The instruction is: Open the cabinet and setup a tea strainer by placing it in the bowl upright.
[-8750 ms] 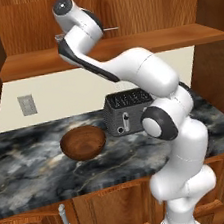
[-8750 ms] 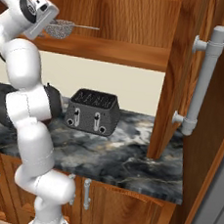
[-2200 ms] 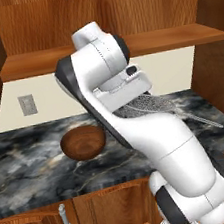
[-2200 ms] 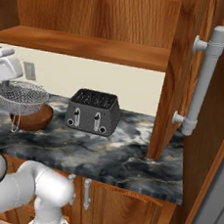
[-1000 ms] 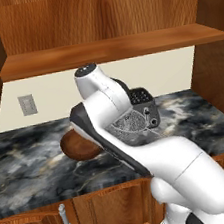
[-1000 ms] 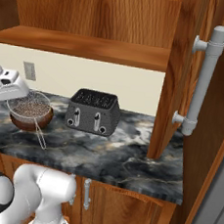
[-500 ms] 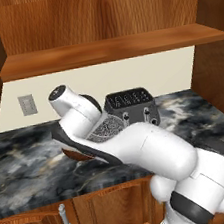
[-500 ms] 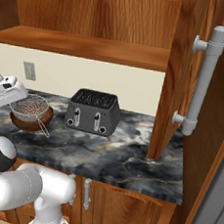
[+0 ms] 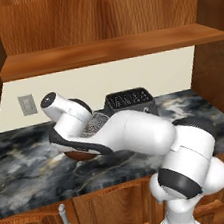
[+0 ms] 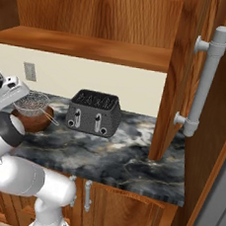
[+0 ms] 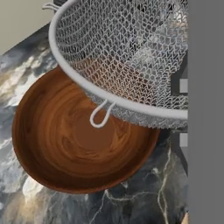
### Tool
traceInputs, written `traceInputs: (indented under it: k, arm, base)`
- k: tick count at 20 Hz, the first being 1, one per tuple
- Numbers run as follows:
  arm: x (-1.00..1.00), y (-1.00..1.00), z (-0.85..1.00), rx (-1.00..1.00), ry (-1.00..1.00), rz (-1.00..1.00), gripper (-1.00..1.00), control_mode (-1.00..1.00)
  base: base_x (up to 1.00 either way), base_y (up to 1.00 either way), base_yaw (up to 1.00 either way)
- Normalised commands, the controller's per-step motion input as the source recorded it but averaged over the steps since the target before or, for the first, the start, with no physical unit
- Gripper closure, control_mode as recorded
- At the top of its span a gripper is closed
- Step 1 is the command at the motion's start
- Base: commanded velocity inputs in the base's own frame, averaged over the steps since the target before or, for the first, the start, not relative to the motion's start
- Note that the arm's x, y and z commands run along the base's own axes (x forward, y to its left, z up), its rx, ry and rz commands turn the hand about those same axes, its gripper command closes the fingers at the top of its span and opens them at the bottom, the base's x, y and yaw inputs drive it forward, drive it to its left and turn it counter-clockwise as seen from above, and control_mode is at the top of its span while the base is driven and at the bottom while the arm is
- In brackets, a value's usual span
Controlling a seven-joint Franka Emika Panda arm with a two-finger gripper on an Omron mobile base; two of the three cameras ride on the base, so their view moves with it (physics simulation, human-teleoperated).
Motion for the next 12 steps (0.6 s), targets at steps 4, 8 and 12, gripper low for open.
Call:
traceInputs:
  k: [4, 8, 12]
  arm:
    - [0.12, 0.0, 0.0, 0.0, 0.0, 0.0, 1.0, -1.0]
    - [0.32, 0.06, -0.18, 0.0, 0.07, 0.0, 1.0, -1.0]
    - [0.34, 0.02, -0.36, 0.0, 0.07, 0.0, 1.0, -1.0]
  base:
    - [0.0, 0.0, 0.0]
    - [0.0, 0.0, 0.0]
    - [0.0, 0.0, 0.0]
